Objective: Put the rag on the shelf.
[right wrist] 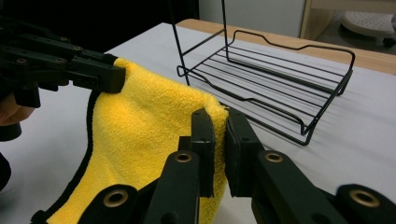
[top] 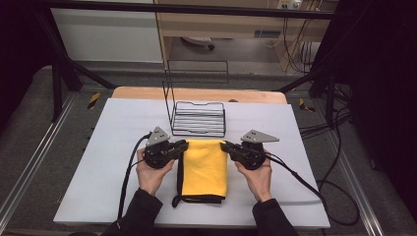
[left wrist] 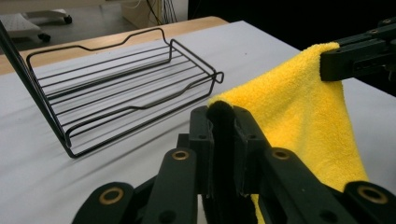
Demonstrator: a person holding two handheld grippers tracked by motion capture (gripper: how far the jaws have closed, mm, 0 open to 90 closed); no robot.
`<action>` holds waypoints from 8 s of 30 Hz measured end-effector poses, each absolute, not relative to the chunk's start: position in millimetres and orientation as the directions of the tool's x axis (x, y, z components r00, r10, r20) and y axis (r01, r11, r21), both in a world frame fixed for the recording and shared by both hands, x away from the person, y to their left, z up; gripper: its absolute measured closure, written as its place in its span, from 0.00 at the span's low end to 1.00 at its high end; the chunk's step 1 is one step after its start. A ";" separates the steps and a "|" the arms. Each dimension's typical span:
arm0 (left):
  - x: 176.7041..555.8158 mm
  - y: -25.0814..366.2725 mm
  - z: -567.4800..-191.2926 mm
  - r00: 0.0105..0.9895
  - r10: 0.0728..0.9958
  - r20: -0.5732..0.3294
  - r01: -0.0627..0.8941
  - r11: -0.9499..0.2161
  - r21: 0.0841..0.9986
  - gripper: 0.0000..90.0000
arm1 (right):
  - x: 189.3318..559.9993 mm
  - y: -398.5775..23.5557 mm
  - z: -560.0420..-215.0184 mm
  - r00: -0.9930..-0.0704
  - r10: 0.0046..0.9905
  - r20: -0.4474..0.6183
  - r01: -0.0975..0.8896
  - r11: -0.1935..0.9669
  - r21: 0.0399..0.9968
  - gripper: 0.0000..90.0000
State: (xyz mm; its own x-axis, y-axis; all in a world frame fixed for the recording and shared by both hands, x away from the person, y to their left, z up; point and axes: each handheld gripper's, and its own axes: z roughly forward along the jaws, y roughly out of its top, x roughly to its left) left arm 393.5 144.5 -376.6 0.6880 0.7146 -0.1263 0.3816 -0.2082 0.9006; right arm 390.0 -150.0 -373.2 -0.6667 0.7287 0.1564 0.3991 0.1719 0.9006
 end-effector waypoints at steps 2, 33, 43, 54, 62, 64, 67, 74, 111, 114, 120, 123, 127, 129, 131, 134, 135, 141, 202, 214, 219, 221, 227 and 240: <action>390.4 144.6 -373.8 0.690 0.715 -0.117 0.369 -0.207 0.906 0.88 | 387.7 -150.3 -370.1 -0.670 0.726 0.156 0.393 0.168 0.904 0.93; 367.2 152.4 -315.2 0.676 0.734 -0.064 0.176 -0.077 0.981 0.88 | 367.3 -146.1 -306.0 -0.699 0.715 0.035 0.162 0.110 0.981 0.93; 367.1 152.9 -297.3 0.668 0.743 -0.048 0.118 -0.043 0.992 0.88 | 365.5 -143.5 -289.4 -0.690 0.724 0.008 0.098 0.082 0.992 0.93; 367.8 154.8 -275.5 0.668 0.743 -0.043 0.069 -0.004 0.998 0.88 | 364.6 -141.0 -269.3 -0.676 0.737 -0.023 0.022 0.052 0.998 0.93; 370.1 155.7 -259.7 0.663 0.747 -0.041 0.029 0.029 0.999 0.89 | 365.3 -138.2 -254.6 -0.664 0.747 -0.032 -0.021 0.025 0.999 0.93; 371.0 155.7 -255.4 0.662 0.748 -0.043 0.023 0.037 0.999 0.88 | 365.6 -137.0 -251.5 -0.657 0.753 -0.036 -0.037 0.016 0.999 0.93; 371.5 156.6 -248.0 0.661 0.749 -0.035 0.006 0.041 0.999 0.88 | 366.4 -136.0 -247.3 -0.654 0.756 -0.039 -0.053 0.005 0.999 0.93; 374.3 158.1 -233.2 0.659 0.751 -0.039 -0.021 0.070 0.997 0.88 | 367.6 -133.3 -232.8 -0.650 0.759 -0.044 -0.088 -0.018 0.996 0.93; 406.7 161.1 -157.0 0.633 0.774 -0.007 -0.125 0.111 0.986 0.89 | 399.5 -120.3 -152.1 -0.602 0.789 -0.123 -0.215 -0.011 0.976 0.93; 411.8 160.5 -151.4 0.635 0.773 -0.008 -0.127 0.114 0.985 0.88 | 405.2 -120.3 -146.1 -0.597 0.792 -0.125 -0.216 -0.009 0.976 0.93; 421.9 160.5 -138.5 0.638 0.770 -0.018 -0.127 0.129 0.983 0.89 | 414.7 -119.9 -133.0 -0.589 0.797 -0.132 -0.227 -0.007 0.974 0.93; 426.7 158.9 -132.6 0.634 0.773 -0.004 -0.132 0.114 0.985 0.88 | 420.3 -119.8 -127.0 -0.581 0.802 -0.138 -0.230 0.001 0.973 0.93; 435.8 159.2 -127.2 0.639 0.769 -0.017 -0.119 0.121 0.986 0.88 | 429.4 -120.3 -121.1 -0.577 0.807 -0.126 -0.225 -0.008 0.974 0.93; 440.8 160.3 -125.0 0.638 0.770 -0.023 -0.114 0.124 0.986 0.88 | 433.3 -119.4 -119.6 -0.576 0.807 -0.129 -0.224 -0.004 0.975 0.93; 446.0 161.1 -123.5 0.630 0.776 -0.016 -0.112 0.112 0.987 0.88 | 436.9 -117.9 -118.9 -0.577 0.807 -0.128 -0.221 -0.003 0.975 0.93; 453.0 162.0 -122.8 0.629 0.777 -0.023 -0.107 0.115 0.988 0.88 | 443.4 -116.0 -118.2 -0.574 0.808 -0.132 -0.223 0.001 0.975 0.93; 455.5 162.1 -123.0 0.627 0.779 -0.025 -0.108 0.118 0.987 0.88 | 445.9 -115.5 -117.9 -0.575 0.808 -0.127 -0.218 -0.001 0.976 0.93; 469.1 162.5 -120.9 0.623 0.781 -0.032 -0.099 0.120 0.988 0.88 | 458.0 -113.0 -115.4 -0.567 0.814 -0.126 -0.210 0.005 0.978 0.93; 510.8 165.6 -205.0 0.632 0.775 0.002 0.018 -0.017 1.000 0.88 | 510.9 -116.1 -193.6 -0.589 0.800 -0.110 -0.029 0.115 0.993 0.93; 496.4 173.3 -208.1 0.641 0.767 0.015 0.034 -0.047 0.998 0.88 | 498.6 -115.9 -192.3 -0.633 0.762 -0.138 -0.021 0.161 0.987 0.92; 489.6 175.2 -208.1 0.659 0.752 0.009 0.051 -0.057 0.997 0.87 | 490.4 -117.5 -191.3 -0.650 0.747 -0.142 -0.011 0.178 0.984 0.92; 487.0 175.1 -207.9 0.658 0.753 0.019 0.055 -0.073 0.996 0.87 | 486.8 -117.7 -191.9 -0.656 0.740 -0.145 -0.008 0.186 0.983 0.92; 481.4 175.8 -210.6 0.664 0.748 0.016 0.087 -0.098 0.991 0.87 | 477.0 -118.0 -195.9 -0.671 0.727 -0.146 0.007 0.203 0.979 0.92; 462.9 180.2 -227.7 0.696 0.718 0.001 0.146 -0.142 0.979 0.85 | 458.9 -119.8 -210.8 -0.707 0.698 -0.117 0.080 0.243 0.967 0.91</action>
